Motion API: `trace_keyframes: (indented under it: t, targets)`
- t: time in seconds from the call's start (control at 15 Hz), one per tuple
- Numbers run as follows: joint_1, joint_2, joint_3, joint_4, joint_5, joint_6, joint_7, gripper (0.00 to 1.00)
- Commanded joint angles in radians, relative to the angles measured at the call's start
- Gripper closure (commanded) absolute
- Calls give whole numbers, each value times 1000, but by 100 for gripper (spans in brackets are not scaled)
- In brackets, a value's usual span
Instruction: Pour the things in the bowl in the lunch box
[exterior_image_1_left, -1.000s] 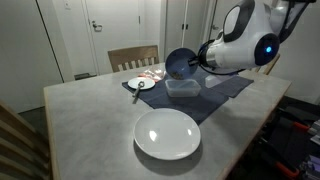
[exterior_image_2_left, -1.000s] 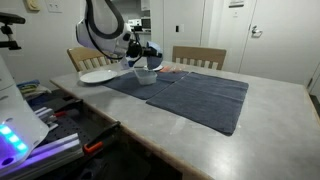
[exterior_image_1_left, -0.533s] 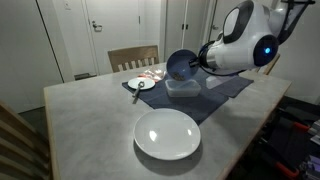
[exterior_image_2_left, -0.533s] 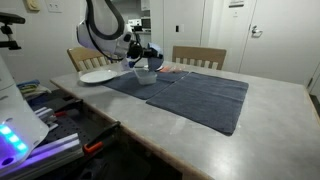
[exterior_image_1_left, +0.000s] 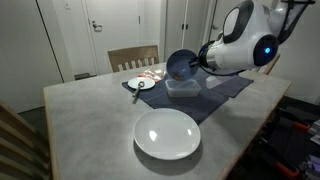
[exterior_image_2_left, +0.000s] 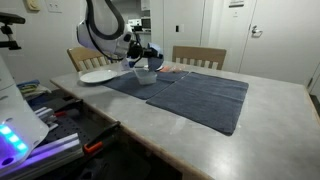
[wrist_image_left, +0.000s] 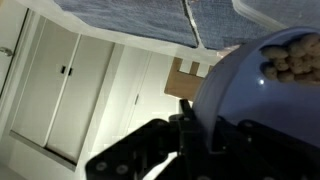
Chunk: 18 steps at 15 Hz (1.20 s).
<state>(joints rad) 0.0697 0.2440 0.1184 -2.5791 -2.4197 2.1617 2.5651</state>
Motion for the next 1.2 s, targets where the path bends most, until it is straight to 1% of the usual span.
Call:
trace_keyframes:
  t: [0.0,0.07,0.13,0.53,0.87,1.13]
  targets:
    - [-15,0,15,0,2,-2,-4,91]
    - [-15,0,15,0,2,-2,-4,91]
    - [-15,0,15,0,2,-2,-4,98]
    - [2,-10,24,-25,-4,-99,-2,98]
    - [19,-10,41,-57,-6,-247,18,98]
    - [27,-27,48,-101,-34,-293,6,98]
